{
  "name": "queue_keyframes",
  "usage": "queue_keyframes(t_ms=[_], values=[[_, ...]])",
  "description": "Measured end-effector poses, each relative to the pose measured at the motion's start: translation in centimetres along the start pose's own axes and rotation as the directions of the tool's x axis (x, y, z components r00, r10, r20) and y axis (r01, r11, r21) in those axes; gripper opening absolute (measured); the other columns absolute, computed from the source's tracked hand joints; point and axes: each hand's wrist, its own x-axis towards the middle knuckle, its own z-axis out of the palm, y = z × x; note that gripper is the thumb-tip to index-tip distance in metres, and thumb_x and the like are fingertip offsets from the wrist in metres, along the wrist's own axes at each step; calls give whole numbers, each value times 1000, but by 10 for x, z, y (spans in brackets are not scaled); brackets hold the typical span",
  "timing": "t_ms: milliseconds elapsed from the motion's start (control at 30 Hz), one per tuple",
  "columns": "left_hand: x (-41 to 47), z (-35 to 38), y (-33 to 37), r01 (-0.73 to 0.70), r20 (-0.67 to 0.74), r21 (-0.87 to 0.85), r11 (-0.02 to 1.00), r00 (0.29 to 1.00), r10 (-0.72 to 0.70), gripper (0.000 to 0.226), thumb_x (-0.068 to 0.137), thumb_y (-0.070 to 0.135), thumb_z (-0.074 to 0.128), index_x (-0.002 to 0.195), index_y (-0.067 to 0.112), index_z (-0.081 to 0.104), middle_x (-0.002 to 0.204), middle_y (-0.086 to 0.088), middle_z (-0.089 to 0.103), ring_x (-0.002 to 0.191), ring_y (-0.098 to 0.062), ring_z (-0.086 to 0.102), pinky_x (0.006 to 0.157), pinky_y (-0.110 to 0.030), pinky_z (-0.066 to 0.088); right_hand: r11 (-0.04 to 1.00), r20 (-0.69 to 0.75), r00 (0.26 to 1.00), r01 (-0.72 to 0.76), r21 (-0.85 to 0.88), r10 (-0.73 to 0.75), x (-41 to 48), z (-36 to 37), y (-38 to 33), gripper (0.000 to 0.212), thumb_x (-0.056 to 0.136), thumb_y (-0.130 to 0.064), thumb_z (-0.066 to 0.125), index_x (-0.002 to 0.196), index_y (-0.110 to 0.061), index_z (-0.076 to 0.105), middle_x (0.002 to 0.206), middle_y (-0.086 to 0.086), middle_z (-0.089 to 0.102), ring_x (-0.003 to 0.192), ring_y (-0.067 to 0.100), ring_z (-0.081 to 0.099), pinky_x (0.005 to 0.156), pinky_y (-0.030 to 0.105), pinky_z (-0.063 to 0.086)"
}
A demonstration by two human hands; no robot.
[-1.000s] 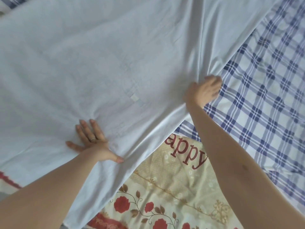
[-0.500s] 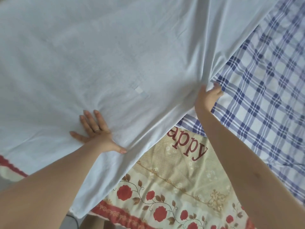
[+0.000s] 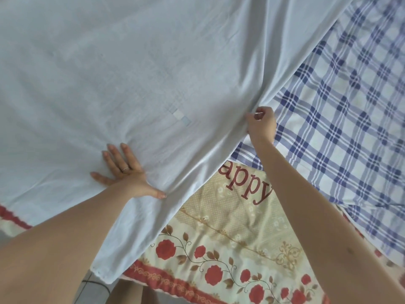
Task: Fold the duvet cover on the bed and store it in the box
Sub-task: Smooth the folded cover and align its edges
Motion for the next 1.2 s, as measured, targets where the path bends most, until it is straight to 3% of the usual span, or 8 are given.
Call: queue_keyframes(t_ms=[167,300,467,600,700,833,1000,1200], values=[[1,1,1,-3,-8,1,1000,1000,3,176,28,74,80,118,10,-56,113,-19,-64,123,-39,-48,99,-74,-7,998,-40,998,-46,34,48,1,18,-1,20,98,-21,36,111,-19,51,90,6,63,75,24,63,64,39,53],[3,2,2,-7,-18,6,1000,1000,7,176,27,75,79,119,10,-56,125,-22,-59,124,-39,-48,99,-74,-8,988,-110,982,-149,51,154,21,13,-2,21,94,-34,49,79,-20,47,76,4,63,69,24,65,65,37,56],[5,5,0,2,-18,12,1000,1000,-1,177,25,77,78,120,10,-55,128,-22,-57,125,-39,-46,99,-74,-7,925,-96,993,-100,-368,70,33,12,-12,36,94,-26,48,60,-18,39,61,1,48,57,22,49,47,22,30],[5,4,1,1,-22,13,1000,1000,0,176,25,77,78,119,10,-56,128,-22,-57,125,-39,-46,99,-74,-6,836,9,1000,-20,-548,30,40,8,-28,24,93,-15,51,69,-14,49,76,3,56,68,22,54,53,26,39],[5,5,2,-3,-27,15,1000,1000,4,176,25,77,78,119,10,-56,126,-22,-59,125,-39,-47,99,-74,-6,903,64,996,-29,-429,63,42,0,-20,28,91,-14,48,64,-20,43,71,3,57,71,24,59,59,31,50],[5,4,2,-8,-34,9,1000,999,9,175,26,77,78,112,12,-60,123,-20,-61,124,-38,-48,99,-74,-7,982,38,981,-189,-13,189,44,-14,-2,27,92,-2,41,71,-19,43,69,3,56,58,17,60,69,39,60],[3,4,2,-30,-35,0,1000,999,30,174,28,75,79,112,13,-59,126,-20,-59,124,-37,-49,98,-73,-9,807,264,914,-398,436,308,44,-28,23,17,97,-12,50,80,-16,49,68,2,53,58,12,57,57,26,54],[1,3,1,-23,-37,2,1000,999,23,173,29,74,80,113,12,-58,128,-21,-58,125,-38,-48,99,-73,-8,753,234,901,-434,494,365,37,-21,23,20,97,-12,44,79,-15,51,68,0,54,61,13,56,51,23,51]])
